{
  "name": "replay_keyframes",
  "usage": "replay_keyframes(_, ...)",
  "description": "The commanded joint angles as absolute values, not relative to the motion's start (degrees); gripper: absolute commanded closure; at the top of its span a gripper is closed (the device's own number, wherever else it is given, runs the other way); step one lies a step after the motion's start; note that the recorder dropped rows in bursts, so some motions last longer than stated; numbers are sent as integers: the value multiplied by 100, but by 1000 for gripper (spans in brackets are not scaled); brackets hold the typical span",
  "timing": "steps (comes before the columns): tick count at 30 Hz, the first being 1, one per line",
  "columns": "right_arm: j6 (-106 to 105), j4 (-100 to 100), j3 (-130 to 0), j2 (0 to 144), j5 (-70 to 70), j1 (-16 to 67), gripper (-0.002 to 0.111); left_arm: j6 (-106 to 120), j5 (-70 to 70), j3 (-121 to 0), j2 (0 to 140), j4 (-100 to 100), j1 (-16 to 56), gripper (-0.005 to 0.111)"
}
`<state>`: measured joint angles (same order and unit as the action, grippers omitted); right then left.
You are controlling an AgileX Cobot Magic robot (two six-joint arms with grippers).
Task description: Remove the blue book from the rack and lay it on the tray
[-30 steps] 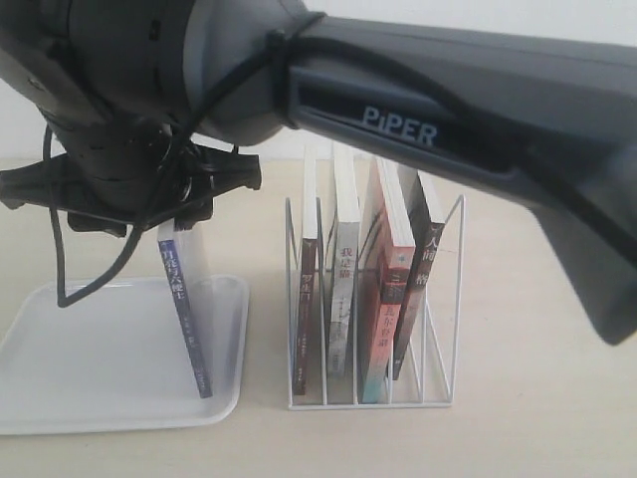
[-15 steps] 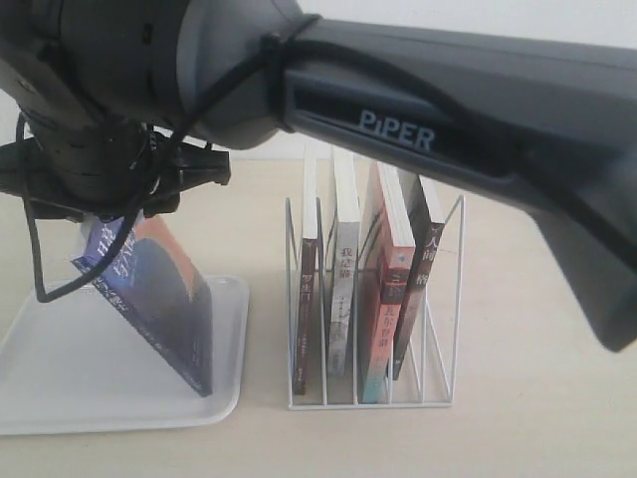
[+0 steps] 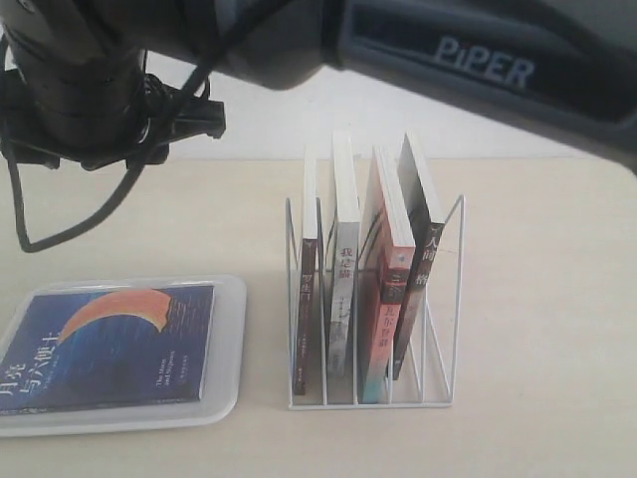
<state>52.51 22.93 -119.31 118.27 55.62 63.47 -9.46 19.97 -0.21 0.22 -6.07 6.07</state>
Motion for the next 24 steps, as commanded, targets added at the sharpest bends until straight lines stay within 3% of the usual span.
replay_keyframes(1,5036,2412,-11946,11562,5518,6380,56,-935,1952,0,0,-606,593,102)
replay_keyframes(10,4763,3001,-11946,10717,6964,6396,56,-935,1952,0,0,-606,593,102)
replay_keyframes(18,3824,2780,-11723,9624,6996,6396,56,-935,1952,0,0,-606,593,102)
replay_keyframes(24,3690,2940,-10742,8372,6996,6396,56,-935,1952,0,0,-606,593,102)
